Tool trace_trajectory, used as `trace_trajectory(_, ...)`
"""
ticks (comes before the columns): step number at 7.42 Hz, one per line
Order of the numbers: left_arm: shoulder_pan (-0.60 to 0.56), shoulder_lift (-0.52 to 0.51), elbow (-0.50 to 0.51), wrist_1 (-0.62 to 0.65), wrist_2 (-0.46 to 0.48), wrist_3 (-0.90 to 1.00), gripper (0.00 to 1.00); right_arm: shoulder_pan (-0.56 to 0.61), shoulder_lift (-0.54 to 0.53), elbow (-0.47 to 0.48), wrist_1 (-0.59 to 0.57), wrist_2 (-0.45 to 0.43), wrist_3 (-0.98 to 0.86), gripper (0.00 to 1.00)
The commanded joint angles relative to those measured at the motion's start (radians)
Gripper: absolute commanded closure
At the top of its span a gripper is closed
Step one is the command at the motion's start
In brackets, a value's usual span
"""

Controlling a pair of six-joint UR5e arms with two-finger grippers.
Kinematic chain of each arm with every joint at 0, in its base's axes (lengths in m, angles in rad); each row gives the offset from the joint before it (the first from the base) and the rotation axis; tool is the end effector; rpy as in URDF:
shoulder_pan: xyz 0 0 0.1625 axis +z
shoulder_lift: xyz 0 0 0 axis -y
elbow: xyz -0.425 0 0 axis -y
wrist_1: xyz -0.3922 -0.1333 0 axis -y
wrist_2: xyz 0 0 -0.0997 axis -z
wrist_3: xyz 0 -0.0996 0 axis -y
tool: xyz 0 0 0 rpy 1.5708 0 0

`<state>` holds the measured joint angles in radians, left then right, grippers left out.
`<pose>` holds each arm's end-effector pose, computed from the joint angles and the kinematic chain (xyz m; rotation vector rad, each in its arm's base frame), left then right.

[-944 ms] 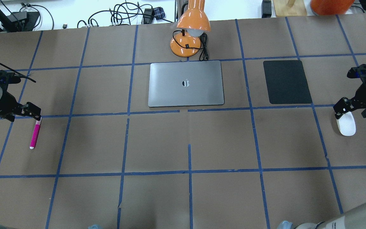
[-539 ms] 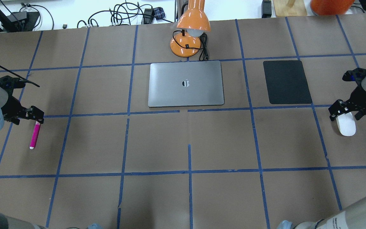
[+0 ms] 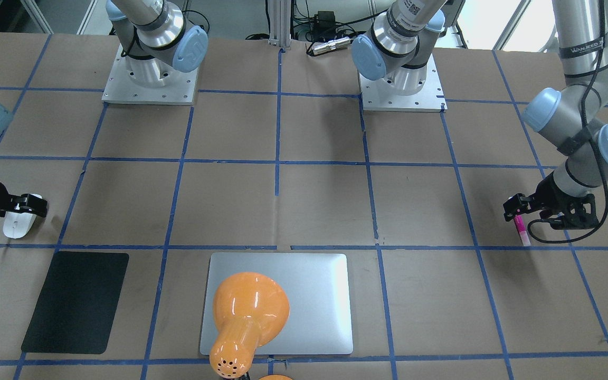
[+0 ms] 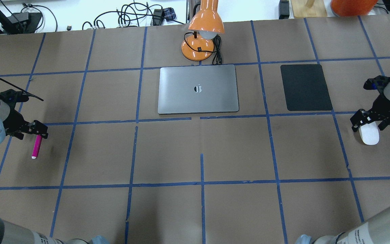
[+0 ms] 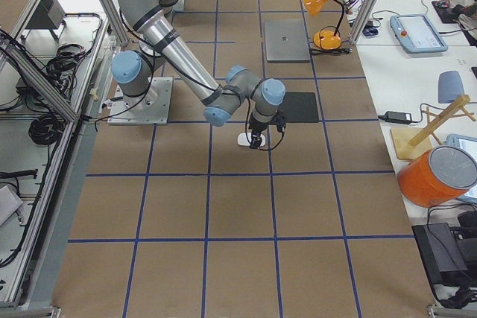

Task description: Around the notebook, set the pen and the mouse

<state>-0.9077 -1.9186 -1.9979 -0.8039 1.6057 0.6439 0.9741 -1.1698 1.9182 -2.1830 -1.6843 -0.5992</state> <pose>0.2202 -0.4929 0.1873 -0.0297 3.1183 0.0430 -0.2017 -0.5141 0.1753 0.0160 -3.1124 -0.2750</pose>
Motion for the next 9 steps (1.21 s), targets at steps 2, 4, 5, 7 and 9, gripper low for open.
trace_trajectory(2, 0.006, -0.034, 0.005, 0.000, -0.003, -0.007, 0.32, 0.000, 0.007, -0.002, -0.024, 0.000, -0.001, 0.58)
trace_trajectory(4, 0.006, -0.036, 0.002, 0.000, -0.003, -0.001, 0.62, 0.000, -0.002, -0.011, -0.020, 0.009, -0.001, 0.79)
trace_trajectory(5, 0.006, -0.037, 0.010, 0.000, -0.001, -0.003, 0.63, 0.009, -0.008, -0.062, -0.006, 0.008, 0.008, 0.83)
trace_trajectory(7, 0.007, -0.036, 0.011, 0.000, -0.003, -0.006, 0.98, 0.095, -0.011, -0.231, 0.177, 0.059, 0.077, 0.87)
trace_trajectory(9, 0.009, -0.031, 0.010, -0.009, 0.010, -0.151, 1.00, 0.229, 0.043, -0.318, 0.220, 0.122, 0.207, 0.88)
